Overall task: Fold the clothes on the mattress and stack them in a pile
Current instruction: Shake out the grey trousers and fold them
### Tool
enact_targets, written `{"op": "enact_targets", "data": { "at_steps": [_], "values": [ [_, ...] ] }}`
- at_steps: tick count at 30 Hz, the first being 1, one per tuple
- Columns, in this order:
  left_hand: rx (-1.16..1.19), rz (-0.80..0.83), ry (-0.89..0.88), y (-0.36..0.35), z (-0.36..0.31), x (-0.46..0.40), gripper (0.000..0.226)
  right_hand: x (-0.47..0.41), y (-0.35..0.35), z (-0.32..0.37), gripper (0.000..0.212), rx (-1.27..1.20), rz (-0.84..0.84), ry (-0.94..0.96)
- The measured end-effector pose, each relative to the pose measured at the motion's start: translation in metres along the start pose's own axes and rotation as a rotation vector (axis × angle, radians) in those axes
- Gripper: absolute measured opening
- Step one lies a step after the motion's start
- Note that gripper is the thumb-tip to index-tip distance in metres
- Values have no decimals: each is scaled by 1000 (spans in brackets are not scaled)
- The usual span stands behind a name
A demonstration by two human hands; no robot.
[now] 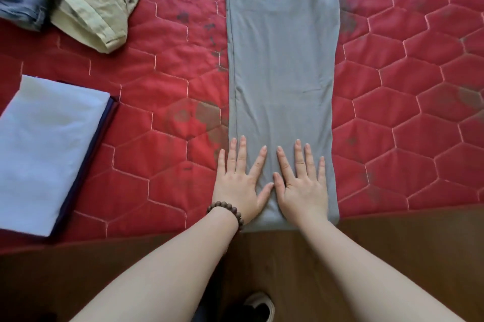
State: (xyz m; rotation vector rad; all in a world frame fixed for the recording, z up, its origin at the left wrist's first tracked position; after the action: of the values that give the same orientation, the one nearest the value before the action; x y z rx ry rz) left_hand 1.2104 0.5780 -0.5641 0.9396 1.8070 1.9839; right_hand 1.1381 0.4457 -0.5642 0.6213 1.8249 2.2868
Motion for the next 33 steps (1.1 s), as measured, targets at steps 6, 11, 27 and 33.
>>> {"op": "enact_targets", "data": {
  "at_steps": [6, 11, 27, 33],
  "values": [
    [1, 83, -16, -15, -20, 74, 75, 86, -9, 4, 61, 6, 115, -13],
    [192, 10, 43, 14, -25, 70, 61, 76, 22, 7, 52, -145, -19, -46],
    [627, 61, 609, 35, 0, 33, 17, 48, 51, -33, 25, -488, -80, -593],
    [755, -151, 531, 42, -3, 49, 15, 59, 52, -38, 17, -738, -178, -469]
  ]
}}
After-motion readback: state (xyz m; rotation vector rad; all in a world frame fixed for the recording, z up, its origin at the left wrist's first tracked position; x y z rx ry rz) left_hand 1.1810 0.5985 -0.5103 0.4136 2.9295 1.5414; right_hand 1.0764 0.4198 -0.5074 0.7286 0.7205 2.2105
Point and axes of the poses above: each hand's wrist, its own x-axis away from the middle knuckle, its own y-axis out of the back of the hand, z = x × y, the point moved 2 cm from there along -x, towards the middle knuckle, and after that the axes turned 6 degrees about -x, right-handed, at the moved point
